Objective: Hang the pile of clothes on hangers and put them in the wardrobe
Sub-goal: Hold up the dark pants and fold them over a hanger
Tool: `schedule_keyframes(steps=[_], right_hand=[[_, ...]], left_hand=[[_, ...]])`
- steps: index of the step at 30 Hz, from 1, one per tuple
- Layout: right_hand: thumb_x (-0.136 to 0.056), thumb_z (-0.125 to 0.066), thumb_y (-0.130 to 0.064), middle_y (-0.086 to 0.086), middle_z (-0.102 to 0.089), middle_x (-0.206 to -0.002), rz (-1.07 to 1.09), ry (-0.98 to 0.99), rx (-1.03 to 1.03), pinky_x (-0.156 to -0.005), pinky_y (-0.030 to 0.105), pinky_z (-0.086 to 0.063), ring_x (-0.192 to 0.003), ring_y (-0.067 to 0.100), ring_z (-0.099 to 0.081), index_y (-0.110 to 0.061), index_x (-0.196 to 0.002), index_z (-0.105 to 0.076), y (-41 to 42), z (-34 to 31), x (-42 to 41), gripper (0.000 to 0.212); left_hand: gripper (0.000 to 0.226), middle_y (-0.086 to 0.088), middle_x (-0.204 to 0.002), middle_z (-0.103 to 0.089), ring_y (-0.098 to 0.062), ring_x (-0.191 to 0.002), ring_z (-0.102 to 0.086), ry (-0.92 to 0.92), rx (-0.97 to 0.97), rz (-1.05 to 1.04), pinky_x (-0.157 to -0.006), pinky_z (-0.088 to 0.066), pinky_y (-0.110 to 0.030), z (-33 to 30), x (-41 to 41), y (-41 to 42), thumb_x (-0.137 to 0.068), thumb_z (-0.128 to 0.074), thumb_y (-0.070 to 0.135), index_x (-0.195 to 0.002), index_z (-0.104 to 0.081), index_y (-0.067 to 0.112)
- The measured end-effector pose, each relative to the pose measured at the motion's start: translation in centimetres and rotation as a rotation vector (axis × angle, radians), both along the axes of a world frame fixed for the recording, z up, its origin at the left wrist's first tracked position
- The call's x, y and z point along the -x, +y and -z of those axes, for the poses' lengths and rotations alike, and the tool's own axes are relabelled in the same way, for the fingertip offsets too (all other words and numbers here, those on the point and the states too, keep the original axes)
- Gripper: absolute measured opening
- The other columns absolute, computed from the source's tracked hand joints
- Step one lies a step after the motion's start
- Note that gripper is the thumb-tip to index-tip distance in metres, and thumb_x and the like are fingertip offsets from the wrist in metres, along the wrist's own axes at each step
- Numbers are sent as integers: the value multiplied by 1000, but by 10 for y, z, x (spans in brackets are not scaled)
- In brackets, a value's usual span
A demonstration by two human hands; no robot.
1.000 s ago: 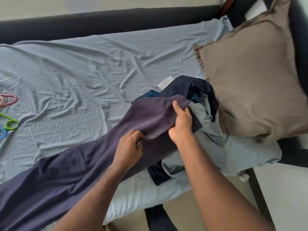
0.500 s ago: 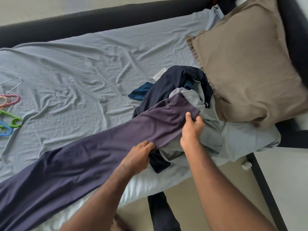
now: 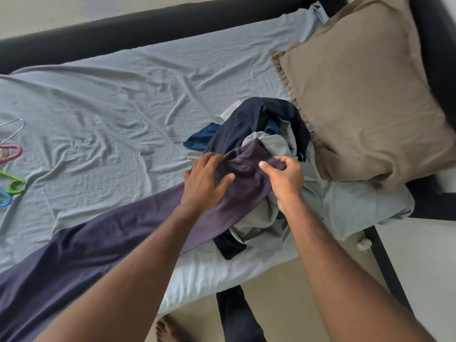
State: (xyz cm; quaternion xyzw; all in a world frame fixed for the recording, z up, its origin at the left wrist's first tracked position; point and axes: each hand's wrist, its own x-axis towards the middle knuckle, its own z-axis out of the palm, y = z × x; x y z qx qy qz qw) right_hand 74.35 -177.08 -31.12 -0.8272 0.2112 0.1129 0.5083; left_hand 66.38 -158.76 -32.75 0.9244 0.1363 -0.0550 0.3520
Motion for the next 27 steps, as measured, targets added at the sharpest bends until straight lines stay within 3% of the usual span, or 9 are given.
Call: schedule_keyframes(steps=[2, 4, 7, 13, 15, 17, 21, 24, 27], right_hand=[[-77, -84, -14, -7, -72, -84, -90, 25, 39, -73, 25, -57, -77, 8, -69, -23, -90, -66, -2, 0, -9, 24], [-79, -80, -7, -4, -74, -84, -133, 41, 19, -74, 30, -59, -76, 10, -71, -25, -85, -65, -5, -1, -14, 25], [-84, -77, -2, -4, -73, -82, -141, 34, -29, -68, 22, -53, -69, 1, -66, -25, -82, -64, -9, -2, -15, 26], [-84, -80, -7, -4, -72, -78, -120, -25, -28, -66, 11, -49, -68, -6, -64, -21, -86, -67, -15, -1, -17, 19], [-82, -81, -10, -6, -69, -75, -129, -77, 65, -66, 18, -51, -67, -2, -64, -18, -86, -67, -15, -1, -18, 17], [-78, -83, -14, -7, -66, -84, -192, -130, 178, -77, 29, -55, -79, 9, -65, -18, -90, -68, -13, 2, -18, 20], [-71, -89, -33, -6, -59, -107, -347, -84, 324, -95, 36, -50, -105, 20, -58, -18, -107, -63, -12, 1, -19, 46], [-69, -88, -44, -5, -65, -111, -411, -28, 397, -94, 42, -50, -108, 20, -60, -20, -110, -61, -13, -2, -23, 55], [-73, -84, -48, -6, -70, -105, -452, -19, 481, -91, 47, -52, -102, 21, -65, -25, -109, -63, -6, -10, -25, 48]], left_hand=[[51, 9, -137, -50, -15, -130, -42, 19, 12, -29, -99, -31, -45, -8, -24, -3, -91, -59, 58, -134, -53, 31], [40, 11, -120, -60, -16, -122, -49, 78, 23, -35, -96, -28, -43, -14, -43, -10, -89, -63, 56, -120, -62, 30], [29, 9, -98, -58, -20, -111, -52, 182, 12, -20, -98, -31, -48, -19, -58, -16, -86, -71, 48, -105, -68, 26], [11, 10, -96, -47, -19, -111, -44, 155, 21, -17, -88, -26, -42, -24, -79, -21, -90, -69, 33, -97, -63, 26], [14, 11, -99, -48, -18, -114, -43, 165, -6, -27, -91, -26, -44, -26, -85, -23, -89, -71, 32, -98, -62, 27], [22, 9, -105, -49, -20, -117, -43, 199, -53, -35, -96, -27, -47, -24, -87, -25, -87, -72, 33, -104, -60, 27], [43, 4, -117, -52, -22, -117, -42, 171, -90, -117, -98, -29, -45, -20, -81, -30, -80, -78, 34, -114, -54, 25], [47, 6, -108, -48, -18, -106, -43, 134, -80, -176, -96, -32, -40, -20, -69, -30, -77, -80, 35, -110, -49, 22], [38, 9, -82, -50, -16, -77, -46, 115, -9, -273, -72, -36, -31, -19, -55, -24, -79, -79, 37, -86, -46, 19]])
